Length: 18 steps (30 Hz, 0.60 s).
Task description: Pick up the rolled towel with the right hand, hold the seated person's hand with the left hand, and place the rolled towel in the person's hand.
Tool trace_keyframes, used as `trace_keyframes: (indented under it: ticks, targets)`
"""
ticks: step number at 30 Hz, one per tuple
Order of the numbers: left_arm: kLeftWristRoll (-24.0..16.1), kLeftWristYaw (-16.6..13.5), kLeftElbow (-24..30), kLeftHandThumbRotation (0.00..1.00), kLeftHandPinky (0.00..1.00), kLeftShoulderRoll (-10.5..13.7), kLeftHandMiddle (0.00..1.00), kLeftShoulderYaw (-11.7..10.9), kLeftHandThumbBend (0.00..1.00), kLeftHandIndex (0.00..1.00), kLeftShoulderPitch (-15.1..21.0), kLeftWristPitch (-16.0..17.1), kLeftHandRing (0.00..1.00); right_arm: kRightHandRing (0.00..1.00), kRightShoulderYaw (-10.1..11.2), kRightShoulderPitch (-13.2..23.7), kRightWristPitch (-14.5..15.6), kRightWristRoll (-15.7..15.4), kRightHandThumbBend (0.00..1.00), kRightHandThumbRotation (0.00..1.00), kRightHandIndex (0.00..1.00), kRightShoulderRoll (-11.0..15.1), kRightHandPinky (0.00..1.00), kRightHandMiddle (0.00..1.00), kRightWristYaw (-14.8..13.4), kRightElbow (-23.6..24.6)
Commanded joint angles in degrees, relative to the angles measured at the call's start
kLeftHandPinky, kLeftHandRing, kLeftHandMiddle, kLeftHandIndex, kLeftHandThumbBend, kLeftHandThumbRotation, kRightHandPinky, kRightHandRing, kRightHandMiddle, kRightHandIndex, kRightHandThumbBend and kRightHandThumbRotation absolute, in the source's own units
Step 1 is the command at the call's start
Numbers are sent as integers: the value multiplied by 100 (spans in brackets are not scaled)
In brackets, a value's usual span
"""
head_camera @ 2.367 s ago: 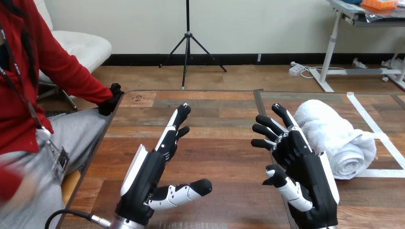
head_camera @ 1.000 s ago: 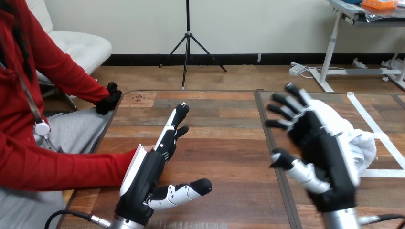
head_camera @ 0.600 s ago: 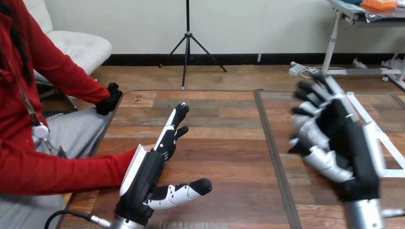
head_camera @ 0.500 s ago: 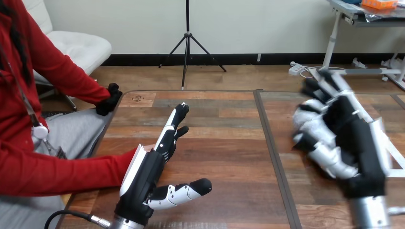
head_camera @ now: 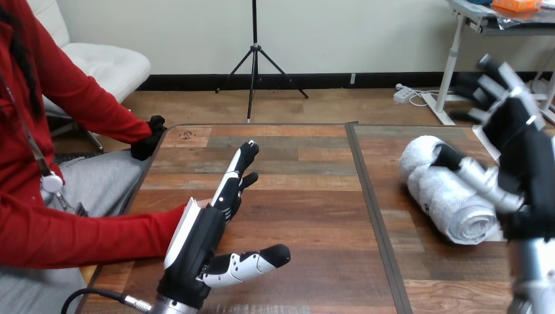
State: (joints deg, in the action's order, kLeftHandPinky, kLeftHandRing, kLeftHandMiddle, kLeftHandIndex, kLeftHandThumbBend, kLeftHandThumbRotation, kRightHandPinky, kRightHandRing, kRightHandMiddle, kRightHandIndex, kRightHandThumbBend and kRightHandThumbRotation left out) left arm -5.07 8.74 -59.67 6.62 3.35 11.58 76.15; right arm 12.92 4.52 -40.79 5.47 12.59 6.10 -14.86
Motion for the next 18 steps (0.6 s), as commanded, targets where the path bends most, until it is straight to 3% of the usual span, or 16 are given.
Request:
trace_keyframes:
  ticks: [1, 10, 18]
  targets:
    - [39, -39, 160, 61, 93, -37, 100, -54, 100, 100, 220, 62, 100, 81, 106, 636, 80, -109, 100, 46, 88, 182, 68, 82, -138, 308]
    - [63, -21, 149, 61, 94, -43, 100, -48, 100, 100, 232, 55, 100, 83, 227, 860, 500, -228, 100, 47, 89, 366, 70, 83, -350, 474]
    - [91, -9, 136, 60, 94, -51, 100, -49, 100, 100, 252, 57, 100, 85, 315, 1064, 994, -519, 100, 47, 91, 596, 73, 85, -602, 666]
